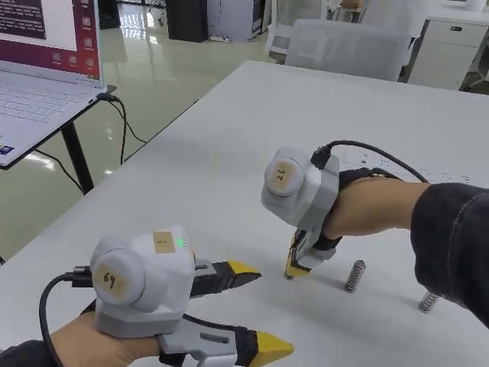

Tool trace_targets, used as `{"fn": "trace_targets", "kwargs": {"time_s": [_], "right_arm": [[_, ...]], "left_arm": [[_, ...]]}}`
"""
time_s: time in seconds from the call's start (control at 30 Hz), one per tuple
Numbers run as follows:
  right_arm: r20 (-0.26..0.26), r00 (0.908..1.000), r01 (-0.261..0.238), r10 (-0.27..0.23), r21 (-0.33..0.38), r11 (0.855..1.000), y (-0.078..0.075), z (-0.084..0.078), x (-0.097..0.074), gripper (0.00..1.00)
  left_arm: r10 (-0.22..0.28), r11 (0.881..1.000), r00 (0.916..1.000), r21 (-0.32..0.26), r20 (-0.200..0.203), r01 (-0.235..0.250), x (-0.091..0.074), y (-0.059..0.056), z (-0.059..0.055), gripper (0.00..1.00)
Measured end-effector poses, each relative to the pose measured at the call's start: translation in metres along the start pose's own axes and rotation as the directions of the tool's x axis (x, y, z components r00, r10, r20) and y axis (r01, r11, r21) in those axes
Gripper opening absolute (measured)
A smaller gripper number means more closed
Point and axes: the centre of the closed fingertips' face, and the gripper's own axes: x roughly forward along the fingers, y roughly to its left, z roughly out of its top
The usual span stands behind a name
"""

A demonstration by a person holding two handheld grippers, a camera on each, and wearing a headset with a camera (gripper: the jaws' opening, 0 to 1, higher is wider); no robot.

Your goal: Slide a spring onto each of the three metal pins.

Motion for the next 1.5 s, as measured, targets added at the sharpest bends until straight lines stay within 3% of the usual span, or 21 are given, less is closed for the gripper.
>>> {"fn": "trace_targets", "kwargs": {"time_s": [0.33, 0.77, 1.23, 1.5], "right_arm": [[0.009, 0.9999, 0.010, -0.010, -0.014, 1.000, -0.002, 0.001, 0.000, 0.10], [0.020, 0.9998, 0.000, 0.000, -0.005, 1.000, 0.002, 0.000, 0.001, 0.18], [0.027, 0.9996, 0.006, -0.006, 0.016, 1.000, 0.001, -0.006, 0.002, 0.36], [0.027, 0.9996, -0.005, 0.004, 0.019, 1.000, 0.004, -0.010, 0.003, 0.51]], "left_arm": [[-0.001, 1.000, 1.0000, 0.000, -0.001, 0.001, 0.000, 0.000, 0.000, 0.52], [-0.002, 1.000, 1.0000, 0.001, -0.004, 0.002, 0.000, 0.000, -0.002, 0.52], [0.000, 1.000, 1.0000, 0.002, -0.006, 0.000, 0.000, -0.001, -0.003, 0.52], [0.000, 1.000, 1.0000, 0.002, -0.006, 0.000, 0.000, 0.000, -0.003, 0.52]]}}
